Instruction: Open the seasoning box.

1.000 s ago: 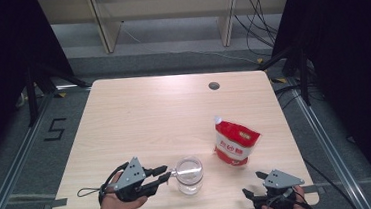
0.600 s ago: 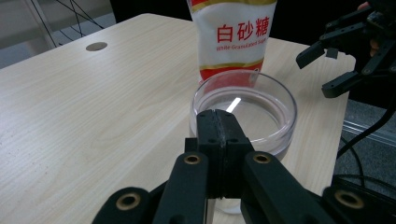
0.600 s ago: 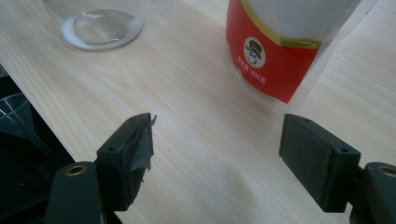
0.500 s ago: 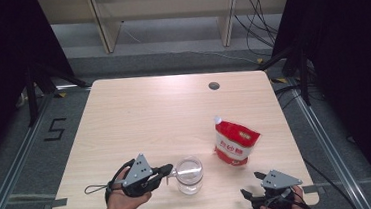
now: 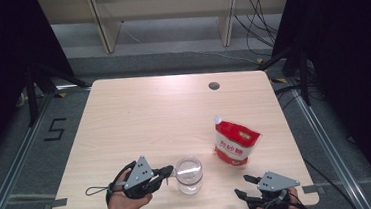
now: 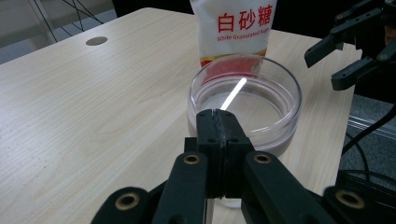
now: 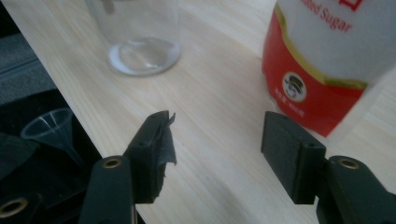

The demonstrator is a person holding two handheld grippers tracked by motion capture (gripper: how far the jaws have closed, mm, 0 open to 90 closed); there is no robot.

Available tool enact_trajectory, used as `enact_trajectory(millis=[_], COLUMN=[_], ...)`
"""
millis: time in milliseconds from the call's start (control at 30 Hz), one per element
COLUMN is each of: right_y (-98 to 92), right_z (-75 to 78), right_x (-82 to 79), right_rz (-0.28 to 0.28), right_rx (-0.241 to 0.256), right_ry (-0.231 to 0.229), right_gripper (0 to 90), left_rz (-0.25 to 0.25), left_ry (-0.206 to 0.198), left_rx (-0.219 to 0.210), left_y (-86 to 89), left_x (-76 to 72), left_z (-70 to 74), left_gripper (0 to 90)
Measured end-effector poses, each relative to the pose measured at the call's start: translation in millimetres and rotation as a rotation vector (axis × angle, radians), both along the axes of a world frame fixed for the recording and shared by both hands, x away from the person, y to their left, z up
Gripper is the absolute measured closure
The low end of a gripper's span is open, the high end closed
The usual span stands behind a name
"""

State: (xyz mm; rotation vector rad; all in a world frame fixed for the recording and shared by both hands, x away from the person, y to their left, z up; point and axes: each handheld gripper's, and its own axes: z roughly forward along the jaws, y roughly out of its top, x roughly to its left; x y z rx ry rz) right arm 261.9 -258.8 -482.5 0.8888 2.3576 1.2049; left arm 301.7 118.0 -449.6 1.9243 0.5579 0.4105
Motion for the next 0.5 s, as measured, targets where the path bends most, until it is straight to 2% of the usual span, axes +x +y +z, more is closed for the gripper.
enact_trajectory(millis=[133,200,267,300,333,467,500], right_y=[6.0,8.3,12.7,14.4,17.1,25.0,27.3], right_z=[-0.6,0.3,0.8,1.3,1.9,3.4,3.7], right_x=[0.4,0.4,0.6,1.4,0.5,2.0,0.6], right_rz=[0.002,0.007,0.009,0.008,0.003,0.017,-0.002], right_rx=[0.02,0.019,0.036,0.038,0.051,0.051,0.064], right_ry=[-0.014,-0.029,-0.023,-0.047,-0.034,-0.048,-0.037], right_gripper=[44.0,43.8,42.3,41.8,41.8,39.0,38.8], left_rz=[0.018,0.019,0.019,0.019,0.019,0.038,0.027], left_ry=[0.022,0.018,0.011,0.009,0.01,0.013,0.005], left_rx=[-0.022,-0.021,-0.024,-0.022,-0.021,-0.022,-0.019], left_y=[-0.4,-0.1,0.3,0.7,1.0,2.1,2.7], left_x=[-1.7,-1.8,-1.7,-1.6,-1.7,-2.3,-1.1], left_z=[-1.4,-1.6,-2.1,-2.1,-2.1,-2.4,-2.6], left_gripper=[88.5,88.5,88.5,88.5,88.6,88.6,88.6])
